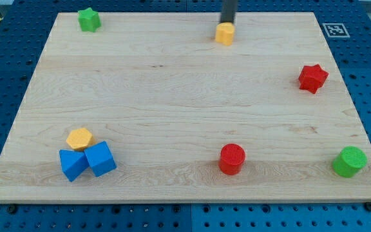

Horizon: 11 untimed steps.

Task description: Move the yellow heart parallel to the red star

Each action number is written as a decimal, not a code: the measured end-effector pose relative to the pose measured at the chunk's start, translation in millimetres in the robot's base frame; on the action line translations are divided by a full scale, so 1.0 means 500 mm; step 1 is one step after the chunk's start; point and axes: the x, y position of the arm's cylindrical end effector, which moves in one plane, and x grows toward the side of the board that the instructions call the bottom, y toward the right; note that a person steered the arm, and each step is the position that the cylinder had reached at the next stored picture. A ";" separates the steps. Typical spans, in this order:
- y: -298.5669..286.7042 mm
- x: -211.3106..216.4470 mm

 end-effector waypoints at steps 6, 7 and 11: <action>0.052 0.026; -0.058 0.079; 0.018 0.072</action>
